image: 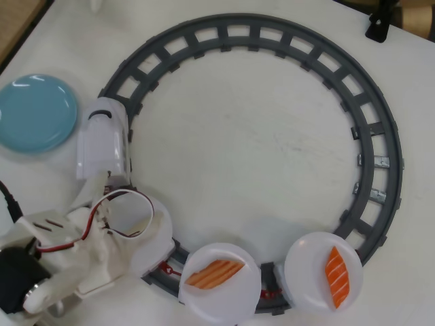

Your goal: Pick up the sushi from the Shinkansen and put it on the blue dish

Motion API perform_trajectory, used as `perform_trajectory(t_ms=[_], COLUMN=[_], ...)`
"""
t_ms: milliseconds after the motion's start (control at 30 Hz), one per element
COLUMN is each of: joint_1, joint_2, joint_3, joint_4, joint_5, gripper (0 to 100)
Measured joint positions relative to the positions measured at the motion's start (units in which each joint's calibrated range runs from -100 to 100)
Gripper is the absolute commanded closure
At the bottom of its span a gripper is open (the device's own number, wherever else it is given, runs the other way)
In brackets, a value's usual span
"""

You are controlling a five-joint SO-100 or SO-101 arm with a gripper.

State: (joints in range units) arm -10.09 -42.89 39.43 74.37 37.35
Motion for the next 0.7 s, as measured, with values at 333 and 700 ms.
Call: perform_trajectory(t_ms=[333,700], joint_1=[-8.9,-9.0], joint_2=[0.0,4.1], joint_3=[0.9,3.2], joint_4=[0.0,-4.0], joint_5=[-2.4,-6.2], gripper=[62,62])
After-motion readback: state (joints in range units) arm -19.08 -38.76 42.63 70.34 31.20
